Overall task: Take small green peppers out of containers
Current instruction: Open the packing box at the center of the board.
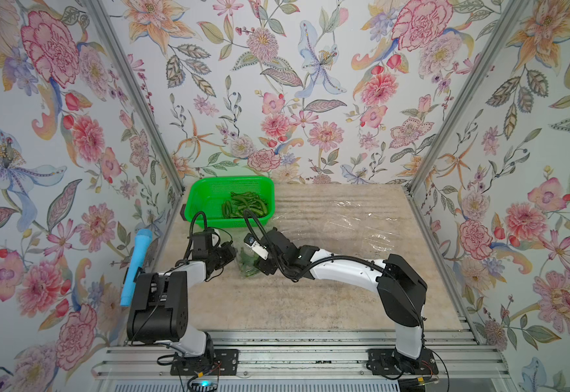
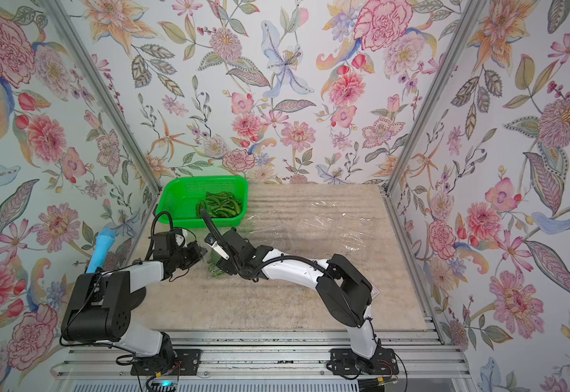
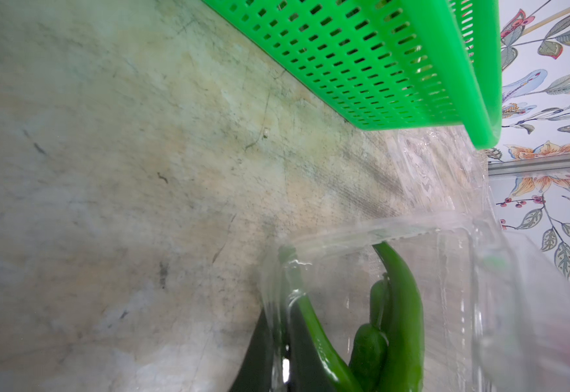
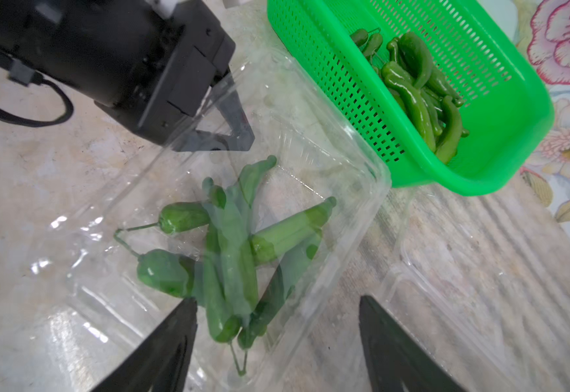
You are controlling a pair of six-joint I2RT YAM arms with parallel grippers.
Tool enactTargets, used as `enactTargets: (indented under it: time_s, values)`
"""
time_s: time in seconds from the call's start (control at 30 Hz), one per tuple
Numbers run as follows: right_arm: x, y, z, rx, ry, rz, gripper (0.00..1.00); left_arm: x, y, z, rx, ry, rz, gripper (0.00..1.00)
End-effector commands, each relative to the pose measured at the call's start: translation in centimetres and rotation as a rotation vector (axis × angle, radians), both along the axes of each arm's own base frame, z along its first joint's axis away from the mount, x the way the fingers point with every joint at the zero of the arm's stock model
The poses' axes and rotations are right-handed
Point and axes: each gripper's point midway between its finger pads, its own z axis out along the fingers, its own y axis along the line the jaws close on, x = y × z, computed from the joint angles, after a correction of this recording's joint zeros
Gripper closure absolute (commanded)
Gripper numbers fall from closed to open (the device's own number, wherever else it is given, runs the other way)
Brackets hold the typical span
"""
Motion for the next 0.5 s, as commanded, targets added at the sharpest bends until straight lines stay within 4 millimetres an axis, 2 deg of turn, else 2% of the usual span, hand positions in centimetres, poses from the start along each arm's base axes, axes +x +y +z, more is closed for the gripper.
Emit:
enactTargets:
  time_s: [0.0, 0.13, 0.27, 0.4, 0.43, 0.47]
  values:
    - [-0.5, 0.2, 3.2, 0.013, -0.119, -0.004, 0.2, 0.5, 0.3, 0.3, 0.015, 0.002, 0.015, 0.89]
    - [-0.3, 0.0, 3.6, 0.019, -0.13, -0.009, 0.17, 0.7, 0.2, 0.4, 0.016, 0.003, 0.014, 0.88]
    - [-2.2, 0.8, 3.8, 0.052, -0.106, 0.063, 0.17, 0.8, 0.2, 0.5, 0.016, 0.006, 0.016, 0.89]
    - [-3.6, 1.4, 3.0, 0.043, -0.095, 0.101, 0.17, 0.9, 0.0, 0.7, 0.014, 0.002, 0.015, 0.89]
    - [-3.8, 1.4, 3.0, 0.044, -0.097, 0.106, 0.17, 0.8, 0.0, -0.5, 0.015, 0.037, 0.015, 0.89]
    - [-4.1, 1.6, 3.1, 0.045, -0.099, 0.115, 0.17, 0.8, 0.0, -0.6, 0.015, 0.039, 0.012, 0.89]
